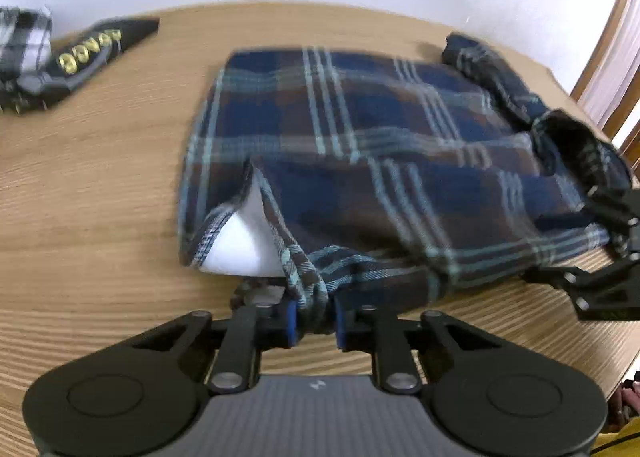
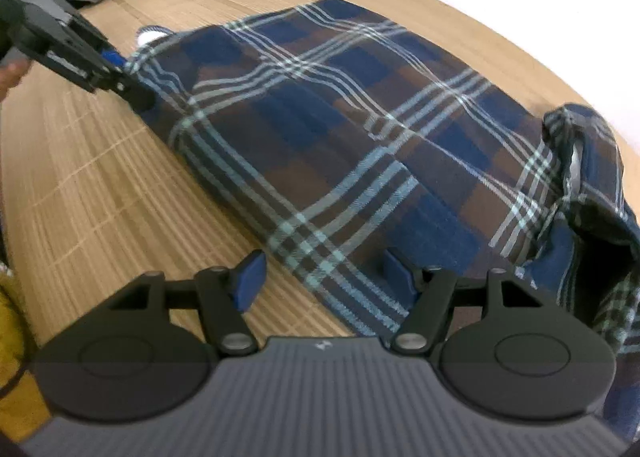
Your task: Fold clothes
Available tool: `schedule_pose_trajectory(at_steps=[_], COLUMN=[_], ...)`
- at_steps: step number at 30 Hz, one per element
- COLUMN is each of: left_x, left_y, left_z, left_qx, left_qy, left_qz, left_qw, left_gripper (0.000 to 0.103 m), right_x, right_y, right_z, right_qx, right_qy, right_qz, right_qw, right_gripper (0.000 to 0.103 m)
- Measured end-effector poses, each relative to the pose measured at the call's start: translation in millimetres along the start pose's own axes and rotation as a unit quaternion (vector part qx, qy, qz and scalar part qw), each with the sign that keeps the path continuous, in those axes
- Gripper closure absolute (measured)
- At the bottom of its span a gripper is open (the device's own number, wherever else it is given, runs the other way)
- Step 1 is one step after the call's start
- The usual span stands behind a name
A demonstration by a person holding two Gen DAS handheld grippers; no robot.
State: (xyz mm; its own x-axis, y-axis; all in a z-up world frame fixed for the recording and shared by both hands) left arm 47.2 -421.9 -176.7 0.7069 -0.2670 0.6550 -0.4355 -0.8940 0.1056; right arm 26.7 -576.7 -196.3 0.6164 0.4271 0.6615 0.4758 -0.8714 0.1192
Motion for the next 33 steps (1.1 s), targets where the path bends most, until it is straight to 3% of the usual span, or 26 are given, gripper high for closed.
schedule_pose_trajectory(at_steps=[1,3,6,9,12,14,17,20,22,24,26,28,31,32,33], left_x=[5.8,13.7,1.2,-30.1,-43.0,-39.9,-31.5,-15.3,-0.8,14.0,25.4,35.5,42.8,44.2,45.0], left_y=[3.0,10.2,7.3,-7.6,-20.3,-24.2,-32.8,-39.5,-38.1,-28.1,-10.0,9.1,35.8,43.3,49.8], left_z=[-12.4,-43.0,-60.7,-41.5,-29.6,-35.6,-47.8,-59.1,-62.0,-58.3,-43.9,-25.7,6.6,14.7,21.5], left_qx=[0.004,0.014,0.004,0.003,0.014,0.019,0.044,0.064,0.061,0.05,0.045,0.039,0.038,0.04,0.044], left_qy=[0.01,0.026,-0.001,-0.065,-0.092,-0.083,-0.069,-0.055,-0.036,-0.02,-0.015,-0.012,-0.02,-0.023,-0.026], left_qz=[0.008,0.039,0.064,0.067,0.043,0.042,0.056,0.046,0.03,0.024,0.027,0.027,0.004,-0.001,-0.004], left_qw=[0.9999,0.9988,0.9979,0.9956,0.9947,0.9955,0.995,0.9954,0.997,0.9982,0.9985,0.9988,0.9991,0.9989,0.9987], left_gripper=[0.088,0.089,0.089,0.086,0.082,0.08,0.079,0.077,0.075,0.069,0.066,0.065,0.065,0.065,0.065], right_x=[1.6,8.1,14.4,11.2,0.5,-2.7,-11.2,-38.7,-66.3,-97.4,-122.4,-141.2,-154.3,-153.8,-153.3], right_y=[1.1,3.8,5.9,-4.2,-14.9,-8.9,32.3,91.3,134.5,176.5,200.4,214.9,212.9,207.7,202.4], right_z=[-1.1,-12.9,-35.2,-37.0,-20.3,-32.1,-68.3,-125.3,-163.8,-192.7,-200.4,-190.3,-169.7,-165.0,-160.7], right_qx=[0.008,0.02,0.055,0.088,0.052,0.027,-0.031,-0.125,-0.194,-0.255,-0.279,-0.259,-0.187,-0.16,-0.132], right_qy=[-0.001,0.008,0.023,0.012,-0.013,0.001,0.037,0.072,0.085,0.085,0.072,0.05,0.025,0.018,0.011], right_qz=[0.019,0.053,0.082,0.092,0.077,0.084,0.142,0.233,0.298,0.347,0.366,0.386,0.404,0.403,0.402], right_qw=[1.0,0.998,0.995,0.992,0.996,0.996,0.989,0.962,0.931,0.898,0.885,0.884,0.895,0.901,0.906], right_gripper=[0.077,0.087,0.087,0.084,0.074,0.073,0.057,0.049,0.037,0.033,0.033,0.034,0.035,0.037,0.046])
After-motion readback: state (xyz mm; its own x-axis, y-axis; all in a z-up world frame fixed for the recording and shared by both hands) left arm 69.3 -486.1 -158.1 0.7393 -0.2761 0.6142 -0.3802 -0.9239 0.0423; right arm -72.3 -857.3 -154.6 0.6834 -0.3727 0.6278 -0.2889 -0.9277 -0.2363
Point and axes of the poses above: each gripper's, at about its wrist camera, not at the fingertips, and z roughly the way its jaws point, y to its right, x to its top, the point moved 10 cm from there along z, roughly the way its jaws point, and after that the axes turned 5 degrees about y, right-handed, at the moved point
